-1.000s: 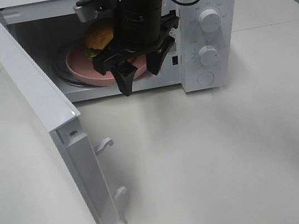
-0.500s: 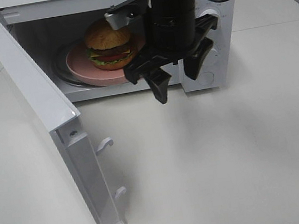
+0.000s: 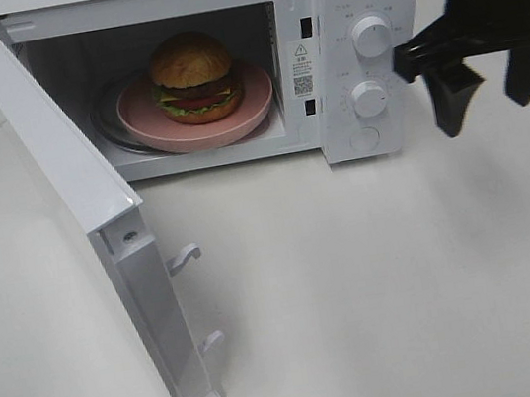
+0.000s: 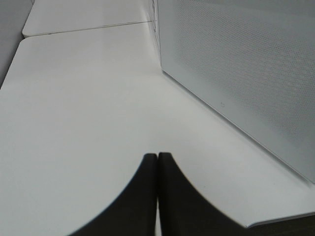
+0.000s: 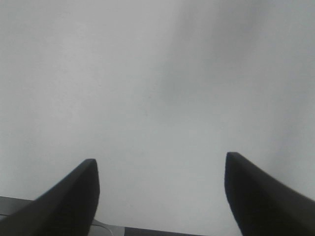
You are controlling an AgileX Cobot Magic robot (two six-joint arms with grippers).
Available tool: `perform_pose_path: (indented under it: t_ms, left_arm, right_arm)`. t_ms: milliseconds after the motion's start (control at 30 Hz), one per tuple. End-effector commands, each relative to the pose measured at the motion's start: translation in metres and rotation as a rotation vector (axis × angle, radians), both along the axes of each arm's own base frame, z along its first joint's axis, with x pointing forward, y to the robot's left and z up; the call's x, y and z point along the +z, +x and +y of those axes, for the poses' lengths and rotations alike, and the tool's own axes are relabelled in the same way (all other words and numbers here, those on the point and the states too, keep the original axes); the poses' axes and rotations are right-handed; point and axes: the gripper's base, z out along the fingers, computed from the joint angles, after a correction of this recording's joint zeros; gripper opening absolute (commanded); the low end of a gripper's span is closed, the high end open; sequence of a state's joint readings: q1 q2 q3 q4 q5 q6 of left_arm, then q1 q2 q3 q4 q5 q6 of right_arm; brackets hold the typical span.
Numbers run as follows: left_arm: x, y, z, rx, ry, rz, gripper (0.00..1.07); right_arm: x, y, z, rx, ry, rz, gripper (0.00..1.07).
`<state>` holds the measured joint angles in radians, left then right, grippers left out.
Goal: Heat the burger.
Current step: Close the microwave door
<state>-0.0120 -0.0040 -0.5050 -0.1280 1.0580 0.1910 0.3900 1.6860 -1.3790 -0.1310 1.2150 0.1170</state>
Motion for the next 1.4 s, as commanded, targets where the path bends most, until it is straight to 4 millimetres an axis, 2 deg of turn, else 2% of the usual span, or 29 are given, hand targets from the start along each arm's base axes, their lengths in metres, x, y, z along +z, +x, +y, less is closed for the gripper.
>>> perform_pose_path:
  t_ms: [33,100,133,167,233,267,300,333,367,433,500,533,567,633,667,700,733,767,800,867,900,967,1067,1133,1233,1300,1400]
  left_arm:
    - [0.001,-0.003,0.000,-0.001,-0.004,-0.033,0.00]
    - [0.001,-0.003,0.000,-0.001,-0.004,-0.033,0.00]
    - [0.001,-0.003,0.000,-0.001,-0.004,-0.033,0.00]
    - [0.001,-0.003,0.000,-0.001,-0.004,-0.033,0.00]
    - [0.001,-0.003,0.000,-0.001,-0.004,-0.033,0.00]
    - [0.001,-0.003,0.000,-0.001,-0.004,-0.033,0.00]
    - [0.001,-0.003,0.000,-0.001,-0.004,-0.033,0.00]
    - [0.001,-0.003,0.000,-0.001,-0.004,-0.033,0.00]
    - [0.001,-0.003,0.000,-0.001,-0.004,-0.033,0.00]
    - [0.001,-0.003,0.000,-0.001,-0.004,-0.033,0.00]
    - [0.001,-0.003,0.000,-0.001,-0.004,-0.033,0.00]
    - [0.001,-0.003,0.000,-0.001,-0.004,-0.033,0.00]
    - [0.001,-0.003,0.000,-0.001,-0.004,-0.033,0.00]
    - [0.001,-0.003,0.000,-0.001,-0.004,-0.033,0.00]
    - [0.001,-0.003,0.000,-0.001,-0.004,-0.033,0.00]
    - [0.001,-0.003,0.000,-0.001,-0.004,-0.033,0.00]
    - [0.001,-0.003,0.000,-0.001,-0.004,-0.033,0.00]
    - [0.001,-0.003,0.000,-0.001,-0.004,-0.033,0.00]
    - [0.001,-0.003,0.000,-0.001,-0.004,-0.033,0.00]
    - [0.001,-0.003,0.000,-0.001,-0.004,-0.033,0.00]
    - [0.001,-0.003,0.000,-0.001,-0.004,-0.033,0.00]
    - [0.001,-0.003,0.000,-0.001,-0.004,-0.033,0.00]
    - [0.001,-0.003,0.000,-0.001,-0.004,-0.033,0.00]
    - [0.001,-0.003,0.000,-0.001,-0.004,-0.033,0.00]
    - [0.001,-0.003,0.000,-0.001,-0.004,-0.033,0.00]
    - [0.001,-0.003,0.000,-0.001,-0.004,-0.033,0.00]
    - [0.001,-0.003,0.000,-0.001,-0.004,-0.033,0.00]
  right_arm:
    - [0.009,-0.014,-0.044,-0.136,0.008,-0.025,0.69]
    - [0.010,-0.018,-0.051,-0.165,0.009,-0.029,0.69]
    - [0.014,-0.030,-0.068,-0.226,0.013,-0.040,0.69]
    - [0.014,-0.030,-0.068,-0.226,0.013,-0.040,0.69]
    - [0.020,-0.051,-0.084,-0.284,0.018,-0.065,0.69]
    - [0.020,-0.051,-0.084,-0.284,0.018,-0.065,0.69]
    - [0.022,-0.066,-0.089,-0.295,0.019,-0.075,0.69]
    - [0.022,-0.066,-0.089,-0.295,0.019,-0.075,0.69]
    - [0.025,-0.080,-0.091,-0.295,0.021,-0.093,0.69]
    - [0.026,-0.086,-0.092,-0.295,0.025,-0.101,0.69]
    - [0.030,-0.111,-0.095,-0.306,0.042,-0.150,0.69]
    - [0.030,-0.111,-0.095,-0.306,0.042,-0.150,0.69]
    - [0.033,-0.127,-0.098,-0.312,0.056,-0.190,0.69]
    - [0.032,-0.135,-0.099,-0.317,0.058,-0.196,0.69]
    - [0.031,-0.152,-0.102,-0.324,0.070,-0.222,0.69]
    - [0.029,-0.162,-0.103,-0.324,0.074,-0.236,0.69]
    - [0.029,-0.162,-0.103,-0.324,0.074,-0.236,0.69]
    - [0.025,-0.181,-0.106,-0.321,0.083,-0.271,0.69]
    - [0.025,-0.181,-0.106,-0.321,0.083,-0.271,0.69]
    - [0.019,-0.204,-0.110,-0.311,0.104,-0.362,0.69]
    - [0.019,-0.204,-0.110,-0.311,0.104,-0.362,0.69]
    - [0.009,-0.234,-0.114,-0.301,0.142,-0.478,0.69]
    - [0.008,-0.244,-0.116,-0.297,0.154,-0.516,0.69]
    - [-0.001,-0.269,-0.117,-0.264,0.200,-0.615,0.69]
    - [0.002,-0.275,-0.118,-0.255,0.216,-0.656,0.69]
    - [0.005,-0.296,-0.119,-0.202,0.259,-0.795,0.66]
    - [0.005,-0.308,-0.120,-0.151,0.276,-0.894,0.64]
